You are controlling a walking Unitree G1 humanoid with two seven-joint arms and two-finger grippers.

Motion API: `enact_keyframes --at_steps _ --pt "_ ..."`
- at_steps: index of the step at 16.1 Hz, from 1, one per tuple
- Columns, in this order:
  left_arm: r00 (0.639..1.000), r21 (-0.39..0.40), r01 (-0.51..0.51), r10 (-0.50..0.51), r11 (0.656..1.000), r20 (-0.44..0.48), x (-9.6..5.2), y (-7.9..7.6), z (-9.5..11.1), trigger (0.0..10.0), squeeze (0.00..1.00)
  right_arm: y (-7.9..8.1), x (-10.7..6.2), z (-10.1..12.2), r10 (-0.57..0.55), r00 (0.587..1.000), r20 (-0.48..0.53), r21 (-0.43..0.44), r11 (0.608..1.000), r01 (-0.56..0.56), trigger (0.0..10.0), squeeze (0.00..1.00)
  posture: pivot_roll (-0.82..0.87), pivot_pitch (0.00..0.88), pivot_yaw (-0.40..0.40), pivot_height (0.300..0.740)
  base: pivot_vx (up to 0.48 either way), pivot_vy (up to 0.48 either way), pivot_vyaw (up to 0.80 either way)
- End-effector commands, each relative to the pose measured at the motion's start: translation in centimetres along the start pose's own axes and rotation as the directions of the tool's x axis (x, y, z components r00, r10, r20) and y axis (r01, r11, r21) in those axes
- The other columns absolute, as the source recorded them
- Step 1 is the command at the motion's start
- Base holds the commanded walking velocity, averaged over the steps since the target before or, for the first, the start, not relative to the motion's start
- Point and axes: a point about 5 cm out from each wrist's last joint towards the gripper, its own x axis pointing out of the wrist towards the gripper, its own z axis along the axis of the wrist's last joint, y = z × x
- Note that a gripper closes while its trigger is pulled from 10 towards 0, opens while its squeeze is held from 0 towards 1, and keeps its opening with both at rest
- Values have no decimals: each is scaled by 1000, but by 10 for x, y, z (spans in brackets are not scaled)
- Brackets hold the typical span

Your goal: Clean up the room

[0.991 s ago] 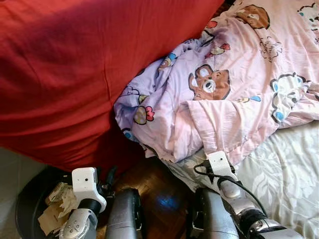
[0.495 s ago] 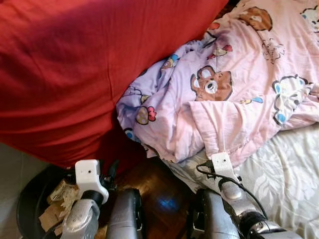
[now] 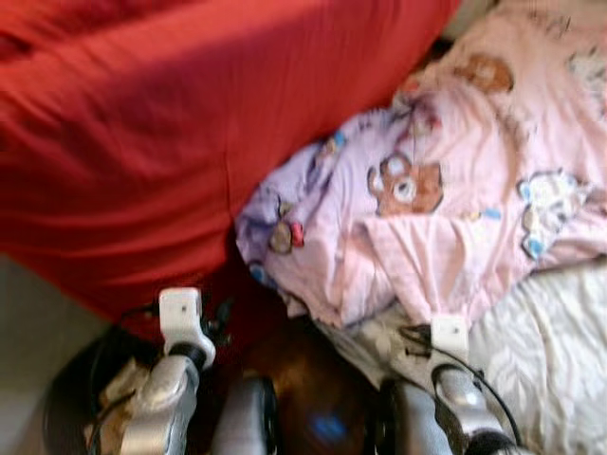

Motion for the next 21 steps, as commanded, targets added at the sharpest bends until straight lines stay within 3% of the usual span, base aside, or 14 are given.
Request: enact_keyframes --at_steps 1,9,11,12,17,21 --pt "1000 16 -13 13 1000 -20 2 6 -7 10000 0 -2 -3 -2 2 1000 31 40 999 -3 0 0 24 92 63 632 0 0 0" --pt "998 4 -42 42 999 -35 11 13 -22 10000 0 -9 -11 4 -20 985 173 186 982 -13 118 0 -20 22 56 632 0 0 0" --pt "998 2 -51 51 999 -36 12 14 -22 10000 0 -9 -12 6 -18 982 190 198 980 -20 1216 0 -26 18 53 632 0 0 0" --pt "998 3 -54 55 999 -43 12 14 -25 10000 0 -3 -13 5 19 981 194 197 979 -58 10000 0 -28 15 50 632 0 0 0" --pt "989 -39 -118 114 992 -90 8 24 -40 10000 0 5 -13 2 76 981 177 251 961 -120 10000 0 -34 8 42 632 0 0 0" --pt "982 -36 -141 135 989 -134 3 27 -52 10000 0 4 -13 0 80 983 166 241 963 -119 10000 0 -32 8 37 667 0 0 0"
